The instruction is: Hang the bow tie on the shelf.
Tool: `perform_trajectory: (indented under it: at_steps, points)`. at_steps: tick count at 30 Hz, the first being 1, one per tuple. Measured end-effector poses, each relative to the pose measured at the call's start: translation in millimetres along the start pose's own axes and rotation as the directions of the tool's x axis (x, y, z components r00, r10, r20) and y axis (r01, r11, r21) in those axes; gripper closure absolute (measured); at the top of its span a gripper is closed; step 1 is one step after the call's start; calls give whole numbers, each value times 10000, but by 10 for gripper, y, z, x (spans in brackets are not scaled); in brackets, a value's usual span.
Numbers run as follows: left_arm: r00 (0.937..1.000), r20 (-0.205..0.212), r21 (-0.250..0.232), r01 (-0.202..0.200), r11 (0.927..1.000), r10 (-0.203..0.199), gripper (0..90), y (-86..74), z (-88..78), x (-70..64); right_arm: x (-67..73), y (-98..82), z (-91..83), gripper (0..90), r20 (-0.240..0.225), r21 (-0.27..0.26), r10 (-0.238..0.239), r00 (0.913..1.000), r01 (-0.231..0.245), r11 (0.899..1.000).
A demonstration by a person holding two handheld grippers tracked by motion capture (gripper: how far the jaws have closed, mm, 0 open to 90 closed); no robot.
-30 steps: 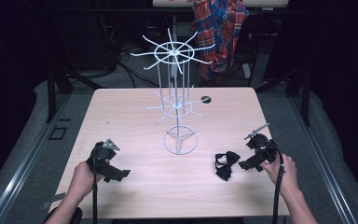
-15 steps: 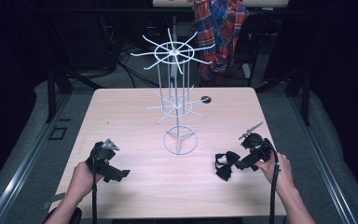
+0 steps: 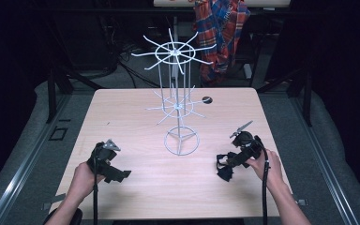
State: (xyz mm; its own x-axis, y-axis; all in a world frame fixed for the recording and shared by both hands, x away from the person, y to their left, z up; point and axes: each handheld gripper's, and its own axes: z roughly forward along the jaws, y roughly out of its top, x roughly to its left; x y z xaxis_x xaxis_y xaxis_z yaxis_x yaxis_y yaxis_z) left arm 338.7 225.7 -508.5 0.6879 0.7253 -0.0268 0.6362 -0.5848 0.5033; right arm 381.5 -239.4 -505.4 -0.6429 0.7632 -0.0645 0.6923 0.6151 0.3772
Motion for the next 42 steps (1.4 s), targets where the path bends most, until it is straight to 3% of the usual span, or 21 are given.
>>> perform_trajectory:
  at_steps: [4, 5, 10, 11, 12, 14, 15, 19, 24, 27, 29, 31, 36, 37, 42]
  points:
    - [10000, 61, 38, -45, 10000, 45, 0, 9, 2, -8, 42, 50, 38, 40, 42, -19, -58, 10000, 58, 10000]
    - [10000, 68, 31, -50, 10000, 50, 0, 10, 2, -10, 45, 80, 64, 0, 235, -19, -88, 9997, 88, 10000]
    - [10000, 16, 49, -24, 10000, 24, 0, -3, -7, -1, 38, 146, 158, 22, 44, 108, -131, 9999, 131, 9999]
    - [10000, -2, 5, 13, 10000, -13, 0, -8, -8, 4, 52, 160, 187, 111, -24, 164, -215, 9998, 215, 9996]
    - [10000, -2, 5, 13, 10000, -13, 0, -8, -8, 4, 52, 160, 187, 111, -24, 164, -215, 9998, 215, 9996]
    - [10000, -16, 37, 7, 10000, -7, 0, -7, -5, 5, 69, 149, 203, 252, -123, 83, -173, 9998, 174, 9998]
    - [10000, 6, 46, -19, 10000, 19, 0, -5, -3, 5, 72, 143, 209, 363, -358, 99, -198, 9992, 202, 9997]
    - [10000, 86, 88, -40, 10000, 39, 0, -3, -5, -3, 107, 160, 220, 433, -113, 532, -506, 9987, 511, 9973]
    - [9999, 104, 89, -60, 9999, 59, 0, -7, -7, 1, 209, 181, 240, 508, 107, 571, -1045, 9945, 1037, 9930]
    - [10000, -2, 57, -50, 10000, 50, 0, -8, -9, -8, 239, 177, 257, 629, 69, 614, -1137, 9935, 1130, 9917]
    - [10000, -2, 65, -68, 10000, 68, 0, -8, -10, -11, 233, 174, 253, 772, 20, 722, -1229, 9924, 1224, 9899]
    - [10000, 12, 53, -78, 10000, 78, 0, -8, -9, -12, 219, 162, 239, 880, 6, 481, -1172, 9931, 1170, 9920]
    - [10000, -2, 77, -80, 9999, 80, 0, -7, -7, -11, 169, 140, 145, 900, -35, -107, -893, 9960, 893, 9959]
    - [10000, 21, 65, -81, 9999, 81, 0, -9, -8, -11, 171, 121, 113, 900, -56, -498, -674, 9977, 670, 9965]
    - [10000, 52, 75, -74, 9999, 73, 0, -12, -13, -7, 154, 107, -4, 900, -9, -901, -656, 9978, 653, 9938]
